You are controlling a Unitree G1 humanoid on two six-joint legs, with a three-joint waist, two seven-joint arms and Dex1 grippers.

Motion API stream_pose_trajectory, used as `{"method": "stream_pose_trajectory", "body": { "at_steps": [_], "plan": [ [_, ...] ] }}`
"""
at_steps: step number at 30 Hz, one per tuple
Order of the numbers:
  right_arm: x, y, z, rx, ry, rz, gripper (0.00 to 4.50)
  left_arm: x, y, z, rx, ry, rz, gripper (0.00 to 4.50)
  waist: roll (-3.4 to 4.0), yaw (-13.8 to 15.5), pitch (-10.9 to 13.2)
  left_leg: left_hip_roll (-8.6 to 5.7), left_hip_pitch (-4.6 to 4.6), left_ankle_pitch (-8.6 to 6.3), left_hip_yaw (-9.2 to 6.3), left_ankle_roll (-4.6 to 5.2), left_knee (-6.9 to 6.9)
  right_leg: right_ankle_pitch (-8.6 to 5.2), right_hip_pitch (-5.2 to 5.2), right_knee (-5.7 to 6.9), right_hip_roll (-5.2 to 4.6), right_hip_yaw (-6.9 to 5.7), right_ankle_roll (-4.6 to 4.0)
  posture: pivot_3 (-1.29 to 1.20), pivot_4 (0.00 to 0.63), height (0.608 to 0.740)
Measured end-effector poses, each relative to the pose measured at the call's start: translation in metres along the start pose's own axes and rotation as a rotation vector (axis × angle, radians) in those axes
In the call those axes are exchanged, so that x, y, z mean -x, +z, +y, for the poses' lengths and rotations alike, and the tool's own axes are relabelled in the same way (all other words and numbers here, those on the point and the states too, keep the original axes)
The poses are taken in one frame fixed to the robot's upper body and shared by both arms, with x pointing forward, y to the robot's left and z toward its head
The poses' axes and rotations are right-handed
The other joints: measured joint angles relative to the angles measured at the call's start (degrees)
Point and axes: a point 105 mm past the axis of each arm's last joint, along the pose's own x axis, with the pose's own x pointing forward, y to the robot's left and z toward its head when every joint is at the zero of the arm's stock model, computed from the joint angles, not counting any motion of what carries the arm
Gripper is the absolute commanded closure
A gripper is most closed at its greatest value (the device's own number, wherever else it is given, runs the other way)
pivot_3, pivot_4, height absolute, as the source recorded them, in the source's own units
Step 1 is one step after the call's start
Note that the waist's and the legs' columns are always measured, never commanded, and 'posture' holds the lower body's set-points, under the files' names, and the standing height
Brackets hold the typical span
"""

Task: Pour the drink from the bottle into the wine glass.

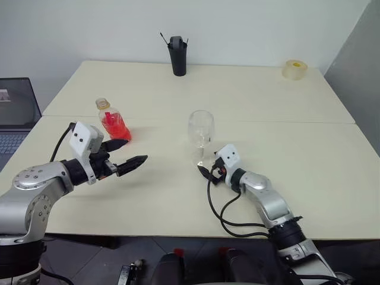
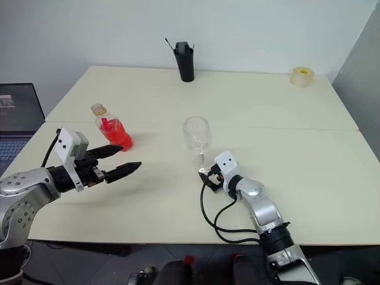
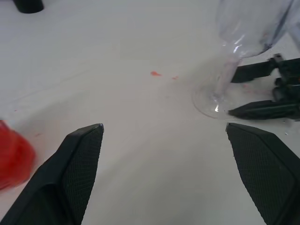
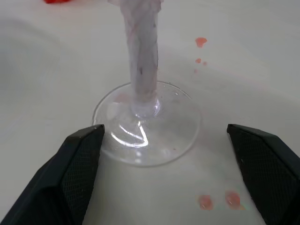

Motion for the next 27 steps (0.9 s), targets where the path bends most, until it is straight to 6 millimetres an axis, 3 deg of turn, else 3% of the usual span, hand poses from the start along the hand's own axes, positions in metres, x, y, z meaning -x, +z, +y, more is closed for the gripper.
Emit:
{"method": "stream_pose_trajectory", "body": {
  "at_steps": [3, 11, 13, 18, 20, 22, 27],
  "plan": [
    [0.021, 0.006, -0.008, 0.02, 0.001, 0.04, 0.03, 0.007, -0.009, 0.013, 0.022, 0.093, -0.02, 0.0, 0.07, 0.01, 0.24, 0.01, -0.06, 0.0, -0.01, 0.0, 0.01, 0.0, -0.04, 0.0, -0.01, 0.0, 0.0, 0.0, 0.15, 0.74],
    [0.081, 0.064, -0.026, 0.162, 0.096, 0.108, 0.03, 0.017, -0.052, 0.035, 0.063, 0.316, -0.034, 0.0, 0.07, 0.06, 0.44, 0.0, -0.07, -0.01, -0.06, 0.01, 0.03, 0.0, -0.03, -0.01, -0.06, -0.06, -0.01, 0.0, 0.15, 0.74],
    [0.095, 0.088, -0.029, 0.192, 0.146, 0.107, 0.03, 0.016, -0.057, 0.039, 0.059, 0.366, -0.052, 0.0, 0.06, 0.1, 0.48, -0.02, -0.1, -0.01, -0.08, 0.02, 0.02, 0.0, -0.03, -0.04, -0.07, -0.07, 0.0, 0.0, 0.15, 0.74],
    [0.128, 0.195, -0.033, 0.223, 0.225, -0.124, 0.03, 0.0, -0.058, 0.035, 0.047, 0.416, -0.099, 0.0, -0.02, 0.02, 0.61, 0.03, -0.13, -0.01, -0.13, 0.03, 0.01, 0.02, -0.05, -0.02, -0.17, -0.11, -0.02, 0.0, 0.15, 0.74],
    [0.134, 0.233, -0.028, 0.231, 0.26, -0.232, 0.03, -0.007, -0.057, 0.038, 0.028, 0.436, -0.096, 0.0, -0.04, -0.04, 0.61, 0.06, -0.11, -0.01, -0.13, 0.03, 0.0, 0.02, -0.05, -0.02, -0.15, -0.11, -0.03, 0.0, 0.15, 0.74],
    [0.129, 0.247, -0.023, 0.214, 0.274, -0.265, 0.03, -0.012, -0.051, 0.044, 0.02, 0.463, -0.122, 0.0, -0.11, -0.01, 0.57, 0.07, -0.14, -0.01, -0.14, 0.03, 0.0, 0.02, -0.05, -0.03, -0.16, -0.12, -0.03, 0.0, 0.15, 0.74],
    [0.108, 0.239, -0.006, 0.158, 0.357, -0.183, 0.03, -0.015, -0.039, 0.056, -0.02, 0.532, -0.15, 0.0, -0.14, 0.03, 0.59, -0.03, -0.75, -0.01, -0.06, 0.04, 0.14, 0.06, -0.58, 0.03, -0.34, -0.09, 0.02, 0.0, 0.15, 0.74]
  ]
}}
